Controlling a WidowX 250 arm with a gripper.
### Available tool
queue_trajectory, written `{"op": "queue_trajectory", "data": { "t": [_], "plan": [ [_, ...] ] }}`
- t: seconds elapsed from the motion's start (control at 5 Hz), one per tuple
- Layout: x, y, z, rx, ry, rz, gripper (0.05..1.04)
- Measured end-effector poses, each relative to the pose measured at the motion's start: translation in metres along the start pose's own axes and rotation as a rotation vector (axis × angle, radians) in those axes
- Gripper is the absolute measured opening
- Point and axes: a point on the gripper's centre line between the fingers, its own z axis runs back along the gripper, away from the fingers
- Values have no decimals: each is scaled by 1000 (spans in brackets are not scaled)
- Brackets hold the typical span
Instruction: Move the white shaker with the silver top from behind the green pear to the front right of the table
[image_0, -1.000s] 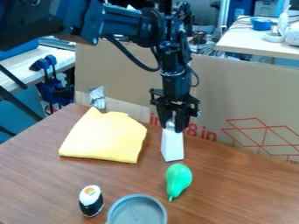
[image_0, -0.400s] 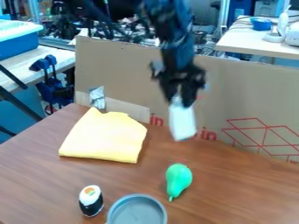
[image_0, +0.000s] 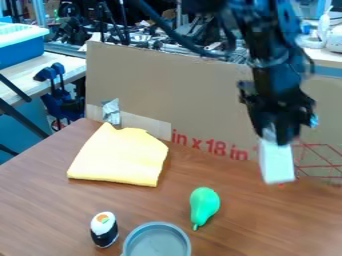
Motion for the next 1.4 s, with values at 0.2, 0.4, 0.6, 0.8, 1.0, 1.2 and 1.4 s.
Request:
{"op": "queue_trajectory", "data": {
  "t": [0.2, 0.4, 0.6, 0.8, 1.0, 1.2, 1.4],
  "plan": [
    [-14, -18, -48, -40, 149, -142, 520],
    [-28, -32, -59, -28, 207, -203, 520],
    [-33, -36, -64, -48, 226, -205, 519],
    [-35, -35, -66, -53, 215, -194, 519],
    [-39, -32, -65, -74, 197, -175, 588],
    [-43, -32, -66, -97, 200, -170, 892],
    [-40, -34, -41, -99, 118, -167, 1011]
  ]
}}
